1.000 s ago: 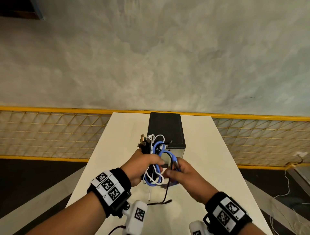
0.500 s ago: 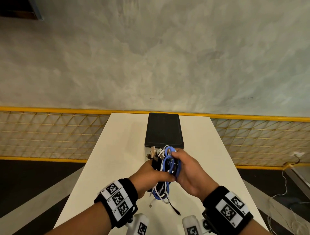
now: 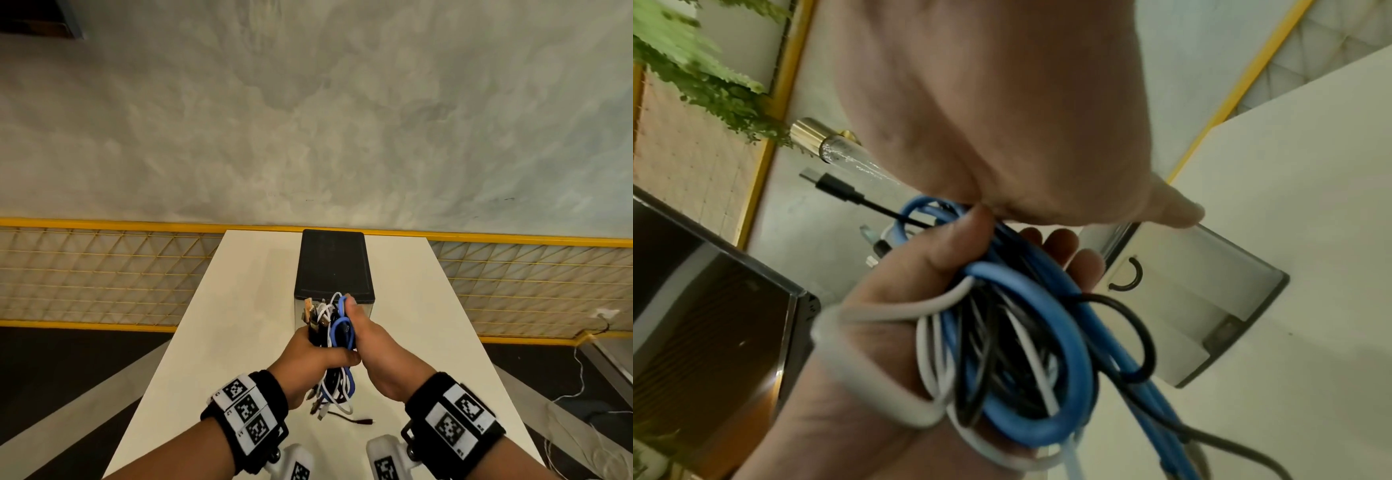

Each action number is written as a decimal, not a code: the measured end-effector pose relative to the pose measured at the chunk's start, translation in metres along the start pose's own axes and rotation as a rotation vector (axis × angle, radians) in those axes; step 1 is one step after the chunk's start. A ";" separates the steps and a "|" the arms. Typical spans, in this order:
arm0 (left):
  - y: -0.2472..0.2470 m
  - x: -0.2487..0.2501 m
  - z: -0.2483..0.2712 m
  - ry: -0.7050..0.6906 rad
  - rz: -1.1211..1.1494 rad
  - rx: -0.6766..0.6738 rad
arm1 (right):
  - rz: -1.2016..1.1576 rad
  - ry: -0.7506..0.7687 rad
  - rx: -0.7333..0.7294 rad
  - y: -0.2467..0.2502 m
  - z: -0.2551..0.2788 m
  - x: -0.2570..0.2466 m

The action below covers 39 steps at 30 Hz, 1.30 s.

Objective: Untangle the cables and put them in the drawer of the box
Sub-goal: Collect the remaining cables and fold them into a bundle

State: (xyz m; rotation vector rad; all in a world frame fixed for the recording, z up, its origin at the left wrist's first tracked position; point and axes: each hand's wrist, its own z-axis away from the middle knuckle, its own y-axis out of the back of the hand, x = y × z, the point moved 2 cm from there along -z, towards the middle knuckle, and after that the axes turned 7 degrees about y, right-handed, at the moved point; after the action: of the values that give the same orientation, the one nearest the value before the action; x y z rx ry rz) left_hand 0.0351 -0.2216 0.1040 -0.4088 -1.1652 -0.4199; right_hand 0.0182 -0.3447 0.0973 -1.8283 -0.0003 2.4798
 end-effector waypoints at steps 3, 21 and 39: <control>-0.001 -0.007 -0.003 0.013 0.032 0.054 | -0.018 -0.016 0.026 -0.001 -0.004 0.001; 0.015 0.037 0.004 0.069 0.565 -0.164 | -0.161 0.034 -0.462 0.006 0.038 0.016; 0.039 0.004 0.007 0.230 -0.038 -0.235 | 0.987 0.325 -0.099 0.012 0.025 -0.025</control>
State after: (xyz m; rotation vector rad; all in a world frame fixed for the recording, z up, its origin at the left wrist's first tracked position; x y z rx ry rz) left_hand 0.0507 -0.1856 0.1064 -0.5281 -0.9041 -0.6239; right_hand 0.0007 -0.3573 0.1280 -2.7186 1.0460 2.6285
